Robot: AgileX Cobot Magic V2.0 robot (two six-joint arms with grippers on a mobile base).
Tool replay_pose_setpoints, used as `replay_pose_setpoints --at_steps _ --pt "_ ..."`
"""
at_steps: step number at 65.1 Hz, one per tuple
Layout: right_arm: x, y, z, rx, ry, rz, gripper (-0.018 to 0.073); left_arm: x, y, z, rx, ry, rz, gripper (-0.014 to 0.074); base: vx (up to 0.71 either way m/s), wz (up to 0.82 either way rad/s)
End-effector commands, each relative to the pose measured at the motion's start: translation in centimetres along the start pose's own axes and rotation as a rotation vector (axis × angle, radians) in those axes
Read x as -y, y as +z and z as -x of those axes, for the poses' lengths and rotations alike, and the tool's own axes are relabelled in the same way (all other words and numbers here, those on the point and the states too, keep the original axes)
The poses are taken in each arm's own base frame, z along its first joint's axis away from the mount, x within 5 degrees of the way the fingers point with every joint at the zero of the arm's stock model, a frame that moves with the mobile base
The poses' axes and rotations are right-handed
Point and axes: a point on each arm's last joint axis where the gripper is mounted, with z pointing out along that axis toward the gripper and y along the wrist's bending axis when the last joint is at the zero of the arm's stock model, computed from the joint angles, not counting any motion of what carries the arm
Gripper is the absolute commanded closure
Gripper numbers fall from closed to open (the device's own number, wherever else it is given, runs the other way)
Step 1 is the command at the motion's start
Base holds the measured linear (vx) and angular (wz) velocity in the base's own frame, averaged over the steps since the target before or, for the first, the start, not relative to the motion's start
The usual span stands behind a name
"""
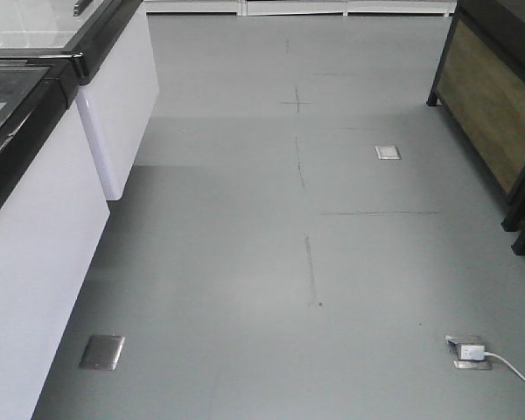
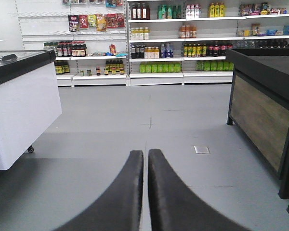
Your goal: Left arm holds basket, right arm returns cookies
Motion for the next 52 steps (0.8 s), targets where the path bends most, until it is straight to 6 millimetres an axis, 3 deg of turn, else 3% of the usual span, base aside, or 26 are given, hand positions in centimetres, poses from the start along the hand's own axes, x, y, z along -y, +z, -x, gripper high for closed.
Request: replay_pose_setpoints --at_steps 1,30,52 --pt "-0.02 -0.04 0.15 0.068 -0.002 0.003 0.0570 0.05 -0.28 1.97 0.117 0.000 -0.005 0.0400 0.00 0.00" --pt "-0.02 -0.04 0.15 0.068 -0.002 0.003 0.0570 0.05 -0.28 1.97 0.117 -0.010 -0.005 0.0120 0.00 0.00" --pt "-0.02 -0.04 0.15 0.068 -0.002 0.003 0.0570 0.25 -0.21 1.58 0.072 -0.099 -0.031 0.0097 0.00 0.00"
